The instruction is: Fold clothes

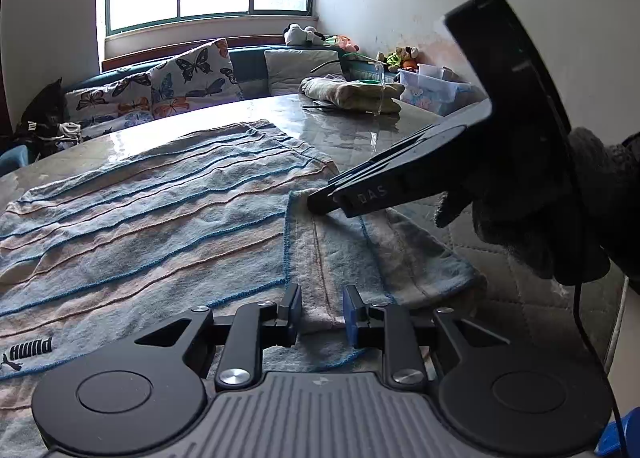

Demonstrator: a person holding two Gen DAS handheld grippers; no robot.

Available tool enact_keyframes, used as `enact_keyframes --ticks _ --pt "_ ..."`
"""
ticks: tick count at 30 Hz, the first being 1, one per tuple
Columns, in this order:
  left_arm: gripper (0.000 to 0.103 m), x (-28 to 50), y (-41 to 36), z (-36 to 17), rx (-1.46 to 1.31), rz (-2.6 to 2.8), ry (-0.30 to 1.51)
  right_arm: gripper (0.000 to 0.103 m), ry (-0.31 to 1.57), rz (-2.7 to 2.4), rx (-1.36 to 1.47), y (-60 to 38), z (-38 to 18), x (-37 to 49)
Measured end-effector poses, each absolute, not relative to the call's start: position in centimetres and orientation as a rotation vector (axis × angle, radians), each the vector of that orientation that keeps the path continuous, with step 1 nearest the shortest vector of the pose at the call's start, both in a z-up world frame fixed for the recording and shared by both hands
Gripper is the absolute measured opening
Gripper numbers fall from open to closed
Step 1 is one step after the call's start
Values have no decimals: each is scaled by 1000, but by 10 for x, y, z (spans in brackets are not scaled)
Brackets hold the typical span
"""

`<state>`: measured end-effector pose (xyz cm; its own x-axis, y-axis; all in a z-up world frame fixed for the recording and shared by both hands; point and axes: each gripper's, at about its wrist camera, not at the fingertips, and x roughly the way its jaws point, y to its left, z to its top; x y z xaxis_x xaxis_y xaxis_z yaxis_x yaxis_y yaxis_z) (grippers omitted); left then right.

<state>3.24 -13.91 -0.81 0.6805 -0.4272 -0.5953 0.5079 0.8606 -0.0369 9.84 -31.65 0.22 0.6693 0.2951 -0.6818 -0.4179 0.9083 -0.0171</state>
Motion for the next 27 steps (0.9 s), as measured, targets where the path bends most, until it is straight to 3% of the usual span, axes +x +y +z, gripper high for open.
enact_keyframes --ticks 2,6,11,27 --pt "25 32 -135 -6 126 -517 630 21 716 403 -181 -315 8 94" --pt "40 22 -108 2 91 -439 612 22 707 413 -182 -307 11 91" --pt "49 9 -63 9 45 -292 591 22 725 398 -200 -298 3 92" --pt "50 -28 111 6 -247 483 576 26 695 502 -251 -276 16 39"
